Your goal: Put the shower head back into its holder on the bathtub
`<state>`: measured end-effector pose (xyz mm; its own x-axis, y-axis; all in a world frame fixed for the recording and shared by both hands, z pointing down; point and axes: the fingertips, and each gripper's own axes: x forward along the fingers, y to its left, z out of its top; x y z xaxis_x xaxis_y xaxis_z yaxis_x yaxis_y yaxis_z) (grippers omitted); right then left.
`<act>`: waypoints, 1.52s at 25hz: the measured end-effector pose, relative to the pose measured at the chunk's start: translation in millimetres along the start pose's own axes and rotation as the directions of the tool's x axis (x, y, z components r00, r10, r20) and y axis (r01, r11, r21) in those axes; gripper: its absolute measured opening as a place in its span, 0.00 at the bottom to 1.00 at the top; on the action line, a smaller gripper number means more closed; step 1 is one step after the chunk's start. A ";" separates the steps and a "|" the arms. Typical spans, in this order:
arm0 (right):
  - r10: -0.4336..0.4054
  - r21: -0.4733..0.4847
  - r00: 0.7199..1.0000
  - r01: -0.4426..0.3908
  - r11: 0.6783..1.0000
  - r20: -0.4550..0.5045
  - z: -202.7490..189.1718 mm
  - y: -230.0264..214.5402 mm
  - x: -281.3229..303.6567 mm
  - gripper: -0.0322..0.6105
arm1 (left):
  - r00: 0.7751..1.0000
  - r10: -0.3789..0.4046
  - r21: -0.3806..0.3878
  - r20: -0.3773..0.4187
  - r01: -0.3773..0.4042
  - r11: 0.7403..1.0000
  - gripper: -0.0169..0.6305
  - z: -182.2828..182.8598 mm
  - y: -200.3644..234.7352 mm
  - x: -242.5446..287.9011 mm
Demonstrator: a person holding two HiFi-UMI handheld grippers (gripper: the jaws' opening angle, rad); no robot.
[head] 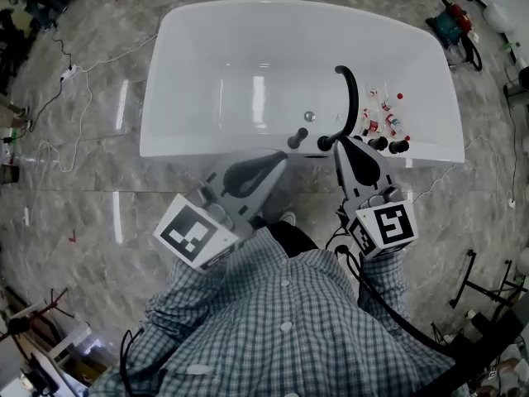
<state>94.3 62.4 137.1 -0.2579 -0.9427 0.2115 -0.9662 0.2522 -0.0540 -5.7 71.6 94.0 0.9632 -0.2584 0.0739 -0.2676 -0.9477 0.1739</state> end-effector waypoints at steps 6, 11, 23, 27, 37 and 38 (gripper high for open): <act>0.029 -0.015 0.999 -0.029 0.999 0.015 16.3 10.5 6.6 0.09 | 1.000 0.005 0.017 0.006 -0.005 1.000 0.04 5.9 4.5 -2.2; 0.053 -0.041 0.999 -0.053 0.998 0.005 16.8 19.6 11.9 0.08 | 1.000 0.005 0.019 0.010 -0.005 1.000 0.04 7.5 4.7 -1.1; 0.044 -0.013 0.999 -0.044 0.999 0.001 15.0 15.1 13.7 0.08 | 1.000 -0.015 0.026 0.005 0.015 1.000 0.04 11.0 6.6 4.3; 0.042 0.024 0.999 -0.042 0.999 -0.004 9.7 10.7 11.8 0.08 | 1.000 -0.024 0.026 0.001 0.024 0.999 0.04 9.7 3.9 6.7; 0.047 0.029 0.999 -0.046 0.999 -0.021 3.1 8.4 12.8 0.08 | 0.999 -0.034 0.015 -0.002 0.034 0.999 0.04 4.7 3.6 9.5; 0.048 0.030 0.999 -0.047 0.998 -0.024 2.4 8.1 12.9 0.08 | 0.999 -0.035 0.015 -0.004 0.035 0.999 0.04 4.2 3.2 10.1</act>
<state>83.1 51.7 137.0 -0.3040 -0.9241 0.2317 -0.9525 0.2901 -0.0929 3.3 65.1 91.2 0.9718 -0.2245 0.0721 -0.2335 -0.9588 0.1619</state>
